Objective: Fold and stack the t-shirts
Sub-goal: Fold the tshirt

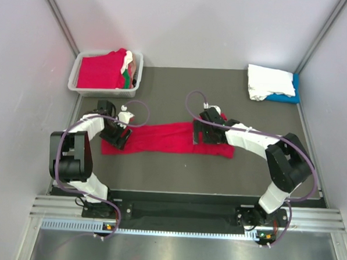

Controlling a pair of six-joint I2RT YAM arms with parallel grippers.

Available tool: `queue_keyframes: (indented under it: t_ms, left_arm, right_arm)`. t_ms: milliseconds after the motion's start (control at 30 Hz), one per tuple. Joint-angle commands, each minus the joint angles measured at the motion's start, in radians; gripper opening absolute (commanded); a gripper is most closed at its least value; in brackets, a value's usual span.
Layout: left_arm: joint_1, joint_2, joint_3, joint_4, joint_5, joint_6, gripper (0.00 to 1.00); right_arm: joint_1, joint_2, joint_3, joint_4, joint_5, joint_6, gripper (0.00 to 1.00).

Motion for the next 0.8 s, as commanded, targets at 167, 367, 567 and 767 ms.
queue_keyframes:
  t_ms: [167, 367, 567, 767]
  left_arm:
    - [0.007, 0.019, -0.037, 0.070, -0.015, 0.018, 0.76]
    - [0.010, -0.030, -0.040, 0.033, 0.003, 0.028, 0.76]
    - [0.007, -0.056, -0.034, -0.017, 0.010, 0.044, 0.75]
    - [-0.025, -0.114, -0.005, -0.128, 0.000, 0.099, 0.74]
  right_arm:
    - [-0.033, 0.091, -0.085, 0.124, -0.041, 0.016, 1.00]
    - [-0.044, 0.146, -0.036, 0.120, -0.034, -0.010, 1.00]
    - [-0.104, 0.212, 0.090, 0.075, -0.037, -0.060, 1.00]
    - [-0.170, 0.267, 0.194, 0.043, -0.054, -0.090, 1.00]
